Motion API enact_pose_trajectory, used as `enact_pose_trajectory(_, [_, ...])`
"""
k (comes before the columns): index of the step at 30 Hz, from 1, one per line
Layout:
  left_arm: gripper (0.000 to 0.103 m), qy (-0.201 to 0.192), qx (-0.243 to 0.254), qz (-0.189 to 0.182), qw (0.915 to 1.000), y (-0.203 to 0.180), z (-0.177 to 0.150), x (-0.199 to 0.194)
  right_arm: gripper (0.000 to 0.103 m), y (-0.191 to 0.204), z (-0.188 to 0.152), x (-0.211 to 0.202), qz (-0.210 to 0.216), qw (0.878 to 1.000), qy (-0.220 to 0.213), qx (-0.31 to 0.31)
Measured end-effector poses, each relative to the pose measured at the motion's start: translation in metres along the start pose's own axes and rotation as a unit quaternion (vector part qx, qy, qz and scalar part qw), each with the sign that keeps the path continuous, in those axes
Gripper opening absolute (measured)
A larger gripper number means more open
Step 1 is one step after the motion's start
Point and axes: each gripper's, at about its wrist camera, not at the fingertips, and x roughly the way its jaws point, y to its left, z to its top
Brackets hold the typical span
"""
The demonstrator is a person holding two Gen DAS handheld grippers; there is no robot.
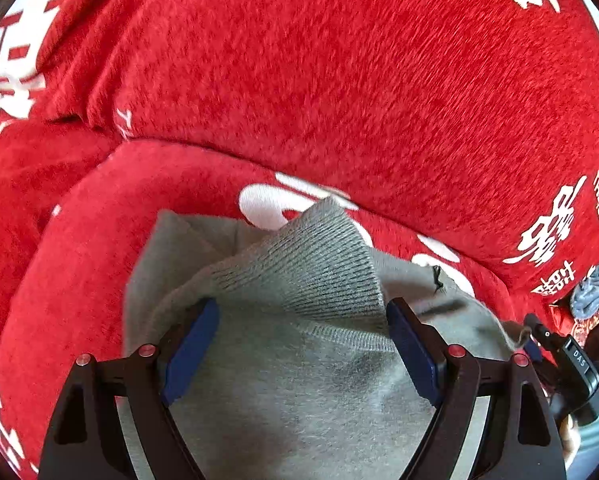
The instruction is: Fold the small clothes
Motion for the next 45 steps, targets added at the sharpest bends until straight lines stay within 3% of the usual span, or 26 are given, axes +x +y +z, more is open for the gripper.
enact_pose_trajectory(3, [0.086,-0.014,0.045,0.036,0.9983,-0.010,-0.006,-0.005,0.059,0.008,-0.003,-0.009,-0.013,1.000,-0.014,-0.025])
enact_pose_trajectory(6, [0.086,-0.023,0.098,0.084,0.9913,-0.028,-0.014,0.000,0.059,0.027,-0.014,-0.009,-0.038,0.994,-0.018,-0.096])
enact_pose_trajectory(9, [0.086,-0.016,0.128,0.114,0.9851,-0.042,-0.016,0.012,0.059,0.054,-0.027,0.007,-0.067,0.983,0.004,-0.170])
enact_pose_trajectory(13, [0.086,-0.012,0.171,0.179,0.9688,-0.054,-0.013,0.038,0.059,0.085,-0.045,0.037,-0.108,0.959,0.038,-0.258])
enact_pose_trajectory(16, [0.087,0.003,0.171,0.201,0.9646,-0.042,-0.009,0.051,0.059,0.080,-0.044,0.058,-0.143,0.952,0.060,-0.265])
enact_pose_trajectory(19, [0.086,0.018,0.142,0.186,0.9720,-0.025,-0.001,0.057,0.058,0.061,-0.035,0.058,-0.126,0.965,0.061,-0.222])
enact_pose_trajectory(21, [0.088,0.017,0.136,0.203,0.9695,-0.019,0.002,0.061,0.057,0.054,-0.031,0.057,-0.133,0.967,0.054,-0.208])
enact_pose_trajectory(22, [0.093,0.023,0.126,0.202,0.9711,-0.015,0.003,0.064,0.057,0.050,-0.030,0.057,-0.154,0.965,0.049,-0.205])
enact_pose_trajectory(25, [0.098,0.036,0.079,0.177,0.9803,0.003,0.010,0.066,0.057,0.038,-0.025,0.055,-0.132,0.975,0.049,-0.172])
enact_pose_trajectory(28, [0.098,0.032,0.090,0.189,0.9772,-0.002,0.008,0.060,0.057,0.043,-0.025,0.053,-0.138,0.972,0.054,-0.180])
enact_pose_trajectory(30, [0.097,-0.002,0.091,0.197,0.9761,-0.009,0.001,0.040,0.059,0.051,-0.030,0.037,-0.142,0.974,0.039,-0.172])
enact_pose_trajectory(34, [0.097,-0.035,0.095,0.134,0.9859,-0.028,-0.034,-0.001,0.066,0.081,-0.061,-0.001,-0.086,0.976,0.011,-0.200])
enact_pose_trajectory(36, [0.097,-0.038,0.128,0.143,0.9807,-0.043,-0.059,-0.006,0.068,0.096,-0.084,-0.007,-0.078,0.968,0.014,-0.239])
enact_pose_trajectory(40, [0.098,-0.030,0.168,0.172,0.9702,-0.048,-0.083,0.002,0.068,0.109,-0.117,0.006,-0.104,0.949,0.029,-0.295])
enact_pose_trajectory(43, [0.103,-0.038,0.159,0.175,0.9709,-0.031,-0.081,-0.002,0.071,0.088,-0.112,0.002,-0.123,0.955,0.017,-0.270])
enact_pose_trajectory(45, [0.103,-0.027,0.140,0.161,0.9765,-0.021,-0.078,-0.006,0.072,0.069,-0.104,-0.006,-0.129,0.963,0.017,-0.237])
